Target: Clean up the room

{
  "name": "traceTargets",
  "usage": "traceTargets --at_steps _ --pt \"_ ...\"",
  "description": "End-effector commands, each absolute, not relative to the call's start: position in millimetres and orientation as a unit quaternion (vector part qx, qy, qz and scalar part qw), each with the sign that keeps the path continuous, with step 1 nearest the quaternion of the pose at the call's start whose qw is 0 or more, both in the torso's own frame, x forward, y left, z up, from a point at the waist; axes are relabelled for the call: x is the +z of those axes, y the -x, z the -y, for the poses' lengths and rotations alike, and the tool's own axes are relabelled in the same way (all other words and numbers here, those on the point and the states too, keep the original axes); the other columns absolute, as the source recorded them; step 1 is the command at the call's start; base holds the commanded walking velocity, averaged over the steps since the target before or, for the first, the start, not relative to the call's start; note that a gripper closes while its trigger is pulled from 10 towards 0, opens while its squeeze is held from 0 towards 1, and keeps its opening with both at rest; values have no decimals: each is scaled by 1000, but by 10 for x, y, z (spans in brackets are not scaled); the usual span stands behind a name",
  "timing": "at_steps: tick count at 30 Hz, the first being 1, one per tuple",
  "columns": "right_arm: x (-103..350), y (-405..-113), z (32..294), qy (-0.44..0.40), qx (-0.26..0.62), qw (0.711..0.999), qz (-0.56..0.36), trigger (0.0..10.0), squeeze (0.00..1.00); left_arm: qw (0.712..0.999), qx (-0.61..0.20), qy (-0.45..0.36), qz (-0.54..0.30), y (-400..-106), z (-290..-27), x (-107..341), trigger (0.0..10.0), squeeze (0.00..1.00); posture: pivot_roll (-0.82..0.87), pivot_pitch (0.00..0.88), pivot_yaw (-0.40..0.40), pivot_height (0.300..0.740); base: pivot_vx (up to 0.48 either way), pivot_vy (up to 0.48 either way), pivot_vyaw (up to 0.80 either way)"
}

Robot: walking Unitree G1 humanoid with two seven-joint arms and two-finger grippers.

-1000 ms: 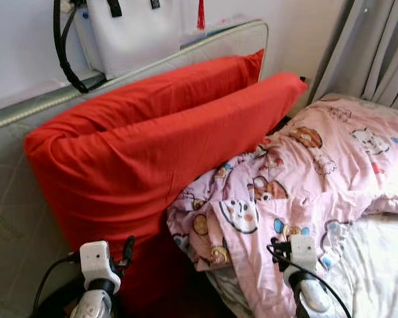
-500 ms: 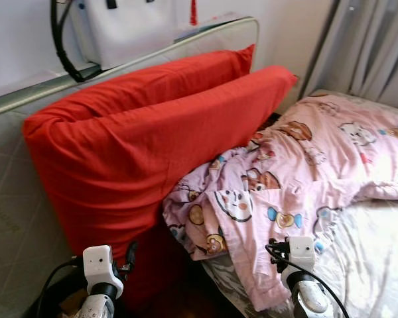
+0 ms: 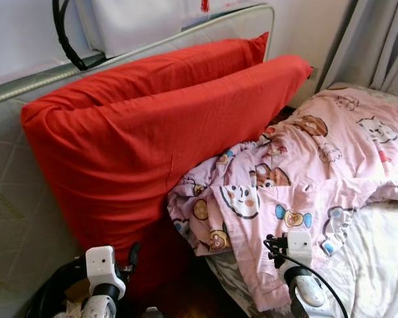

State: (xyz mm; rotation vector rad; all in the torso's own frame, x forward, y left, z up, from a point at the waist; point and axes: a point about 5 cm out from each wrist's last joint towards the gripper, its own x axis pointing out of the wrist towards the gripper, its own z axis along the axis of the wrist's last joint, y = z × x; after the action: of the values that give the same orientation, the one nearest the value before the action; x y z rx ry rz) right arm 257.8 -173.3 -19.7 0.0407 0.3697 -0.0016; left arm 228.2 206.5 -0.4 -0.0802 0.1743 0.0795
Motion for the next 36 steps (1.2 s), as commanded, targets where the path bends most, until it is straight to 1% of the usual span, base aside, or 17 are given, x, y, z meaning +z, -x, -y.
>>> traceTargets --at_steps 1,4,8,12,34,36 --pt "-208 -2556 1725 -24 -2 983 -182 10000 0 995 43 37 -82 -2298 -2103 31 10000 0 -29 3 10 645 0 0 0" --pt "-207 -2555 1729 -25 -3 983 -181 10000 0 995 42 37 -83 -2293 -2106 35 10000 0 -29 3 10 645 0 0 0" --pt "-249 -2544 1704 -17 1 979 -204 10000 0 995 41 35 -82 -2288 -2112 44 10000 0 -22 14 8 640 0 0 0" --pt "-219 -2540 1701 -28 0 983 -182 10000 0 995 41 35 -82 -2282 -2110 48 10000 0 -22 16 9 635 0 0 0" --pt "-203 -2597 1677 -22 15 981 -193 10000 0 995 40 32 -87 -2326 -2108 62 10000 0 -21 15 -3 635 0 0 0" --pt "-206 -2597 1670 -20 17 981 -194 10000 0 995 40 30 -88 -2324 -2106 58 10000 0 -21 14 -5 626 0 0 0"
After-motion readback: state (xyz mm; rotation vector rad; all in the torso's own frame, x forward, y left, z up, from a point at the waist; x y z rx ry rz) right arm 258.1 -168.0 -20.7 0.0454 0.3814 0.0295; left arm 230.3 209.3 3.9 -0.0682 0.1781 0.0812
